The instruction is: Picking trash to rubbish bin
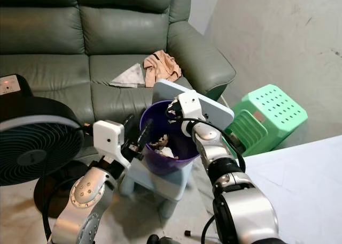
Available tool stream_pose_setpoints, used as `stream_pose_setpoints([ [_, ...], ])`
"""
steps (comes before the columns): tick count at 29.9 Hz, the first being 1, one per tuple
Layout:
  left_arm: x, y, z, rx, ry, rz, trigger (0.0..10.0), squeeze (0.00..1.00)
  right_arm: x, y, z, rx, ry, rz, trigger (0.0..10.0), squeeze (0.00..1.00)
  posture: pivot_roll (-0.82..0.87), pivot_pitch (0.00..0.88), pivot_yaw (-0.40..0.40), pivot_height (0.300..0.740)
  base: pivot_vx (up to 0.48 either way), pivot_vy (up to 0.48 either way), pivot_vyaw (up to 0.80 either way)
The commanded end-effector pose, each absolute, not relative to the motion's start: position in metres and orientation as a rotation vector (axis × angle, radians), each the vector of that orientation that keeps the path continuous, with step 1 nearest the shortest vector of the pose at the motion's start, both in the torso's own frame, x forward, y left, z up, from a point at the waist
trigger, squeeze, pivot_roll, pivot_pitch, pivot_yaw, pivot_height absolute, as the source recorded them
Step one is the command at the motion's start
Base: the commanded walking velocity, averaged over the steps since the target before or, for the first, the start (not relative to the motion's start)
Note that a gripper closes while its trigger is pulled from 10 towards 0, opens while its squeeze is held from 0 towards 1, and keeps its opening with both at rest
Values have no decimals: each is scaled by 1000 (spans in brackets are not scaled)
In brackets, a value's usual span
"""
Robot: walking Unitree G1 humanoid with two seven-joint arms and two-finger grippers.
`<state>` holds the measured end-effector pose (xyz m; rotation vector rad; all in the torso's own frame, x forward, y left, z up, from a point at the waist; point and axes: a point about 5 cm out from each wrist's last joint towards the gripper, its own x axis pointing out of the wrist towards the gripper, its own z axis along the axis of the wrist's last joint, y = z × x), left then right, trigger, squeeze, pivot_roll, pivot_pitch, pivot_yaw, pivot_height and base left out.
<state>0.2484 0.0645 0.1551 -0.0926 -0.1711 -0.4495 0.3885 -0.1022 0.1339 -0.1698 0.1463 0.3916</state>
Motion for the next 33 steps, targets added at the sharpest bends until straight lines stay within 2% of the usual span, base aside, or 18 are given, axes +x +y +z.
stream_pose_setpoints([
  [1,242,54,158,-114,-172,-488,10000,0,391,-107,136,-156,152,353,10000,0,140,231,-250,740,0,0,0],
  [7,238,54,157,-114,-151,-486,10000,0,395,-109,141,-148,154,303,10000,8,148,234,-253,740,0,0,0],
  [8,237,53,155,-122,-142,-483,10000,0,396,-109,142,-138,152,293,10000,361,148,236,-252,740,0,0,0],
  [9,237,53,155,-122,-142,-483,10000,0,396,-109,142,-138,152,293,10000,361,148,236,-252,740,0,0,0],
  [10,235,54,152,-118,-127,-475,10000,0,396,-111,143,-140,150,274,10000,725,148,237,-252,740,0,0,0],
  [11,234,55,149,-114,-115,-469,10000,0,397,-112,144,-142,149,259,10000,725,148,237,-252,740,0,0,0],
  [12,229,57,145,-120,-93,-462,10000,0,398,-114,147,-139,144,240,10000,1000,148,239,-250,740,0,0,0],
  [24,225,58,144,-124,-78,-460,10000,0,401,-124,151,-121,134,205,10000,1000,145,246,-244,740,0,0,0],
  [33,244,77,150,-80,-106,-421,10000,0,403,-142,167,-29,18,214,10000,1000,130,235,-215,740,0,0,0],
])
